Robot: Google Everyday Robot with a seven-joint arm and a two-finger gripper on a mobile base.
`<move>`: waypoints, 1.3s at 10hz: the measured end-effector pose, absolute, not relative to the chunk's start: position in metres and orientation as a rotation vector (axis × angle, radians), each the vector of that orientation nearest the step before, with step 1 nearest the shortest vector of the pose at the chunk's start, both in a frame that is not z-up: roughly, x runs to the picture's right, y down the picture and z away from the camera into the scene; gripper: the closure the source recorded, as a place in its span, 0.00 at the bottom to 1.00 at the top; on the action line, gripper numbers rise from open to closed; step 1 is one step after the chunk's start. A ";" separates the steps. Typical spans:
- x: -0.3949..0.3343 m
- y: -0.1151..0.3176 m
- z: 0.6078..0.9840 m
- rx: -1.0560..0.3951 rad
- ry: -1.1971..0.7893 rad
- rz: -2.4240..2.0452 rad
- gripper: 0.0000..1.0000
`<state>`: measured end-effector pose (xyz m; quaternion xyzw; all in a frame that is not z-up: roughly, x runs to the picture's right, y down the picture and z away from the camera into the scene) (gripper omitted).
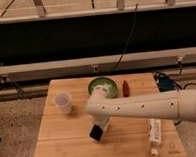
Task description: Place the eraser in the ceramic cup
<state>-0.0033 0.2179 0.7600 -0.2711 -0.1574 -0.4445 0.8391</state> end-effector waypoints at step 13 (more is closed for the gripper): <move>-0.028 0.103 0.738 -0.549 -0.265 -0.996 1.00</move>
